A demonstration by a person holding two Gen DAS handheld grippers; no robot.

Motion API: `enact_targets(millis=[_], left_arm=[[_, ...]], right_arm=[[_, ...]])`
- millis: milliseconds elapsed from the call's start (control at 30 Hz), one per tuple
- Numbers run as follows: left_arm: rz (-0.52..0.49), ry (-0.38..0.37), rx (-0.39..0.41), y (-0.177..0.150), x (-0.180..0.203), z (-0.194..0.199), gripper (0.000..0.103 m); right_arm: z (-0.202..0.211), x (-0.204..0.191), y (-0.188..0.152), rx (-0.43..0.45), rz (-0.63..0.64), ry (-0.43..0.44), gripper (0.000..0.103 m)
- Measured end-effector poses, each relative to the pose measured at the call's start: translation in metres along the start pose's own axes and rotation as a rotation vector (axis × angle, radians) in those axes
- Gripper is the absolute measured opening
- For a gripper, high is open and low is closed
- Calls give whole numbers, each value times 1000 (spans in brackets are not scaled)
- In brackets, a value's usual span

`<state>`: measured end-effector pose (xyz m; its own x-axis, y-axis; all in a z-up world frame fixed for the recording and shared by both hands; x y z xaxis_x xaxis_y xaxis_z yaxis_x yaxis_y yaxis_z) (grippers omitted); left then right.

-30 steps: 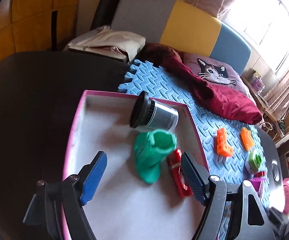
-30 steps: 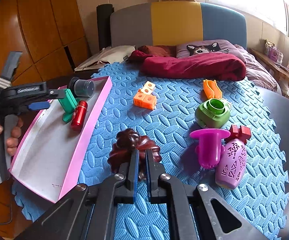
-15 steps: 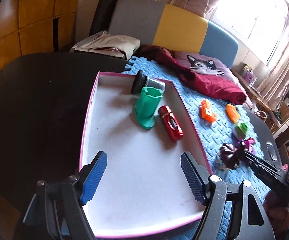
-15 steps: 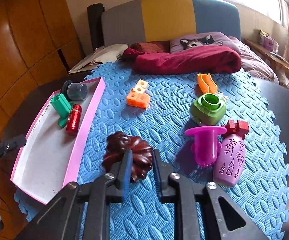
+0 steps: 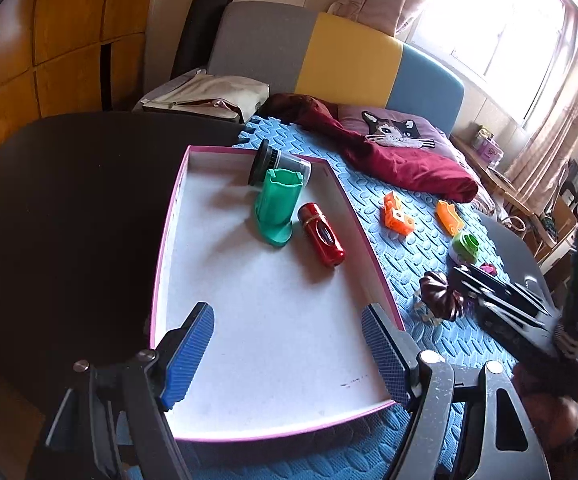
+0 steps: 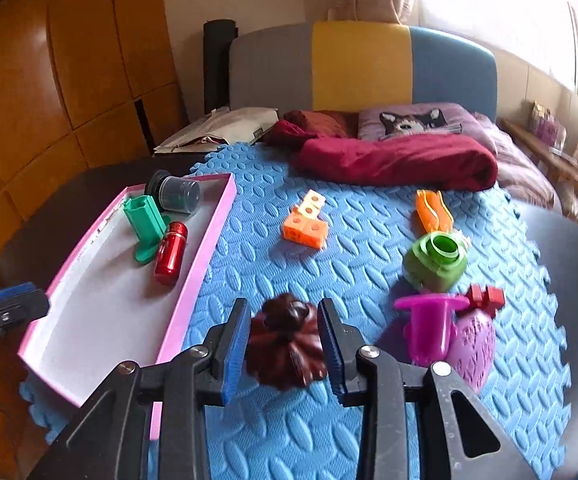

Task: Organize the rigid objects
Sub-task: 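Lift the brown ruffled piece with the right gripper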

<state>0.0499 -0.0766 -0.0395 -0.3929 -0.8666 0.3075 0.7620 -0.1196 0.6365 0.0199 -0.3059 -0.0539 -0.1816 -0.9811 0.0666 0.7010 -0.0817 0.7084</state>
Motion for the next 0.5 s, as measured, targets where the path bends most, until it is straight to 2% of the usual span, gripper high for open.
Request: enact_targets(millis=[133, 500], left_arm=[[-23, 20, 15, -3, 3, 5, 77], [-31, 80, 24, -6, 1, 10, 77]], right_arm=[[-2, -6, -4, 26, 34, -44, 23], [-2, -6, -4, 21, 23, -50, 23]])
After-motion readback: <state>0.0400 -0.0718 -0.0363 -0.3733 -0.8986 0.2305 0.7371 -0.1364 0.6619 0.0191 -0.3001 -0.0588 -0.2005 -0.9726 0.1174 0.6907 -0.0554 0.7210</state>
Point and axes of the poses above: each gripper's, at about its wrist camera, not at the fingertips, and z roughly against the way its jaws point, x to its right, y to its top, the point moved 2 cm from there along -z, roughly the way its jaws point, and after that the axes turned 5 degrees about -y, right-handed, at the moved point
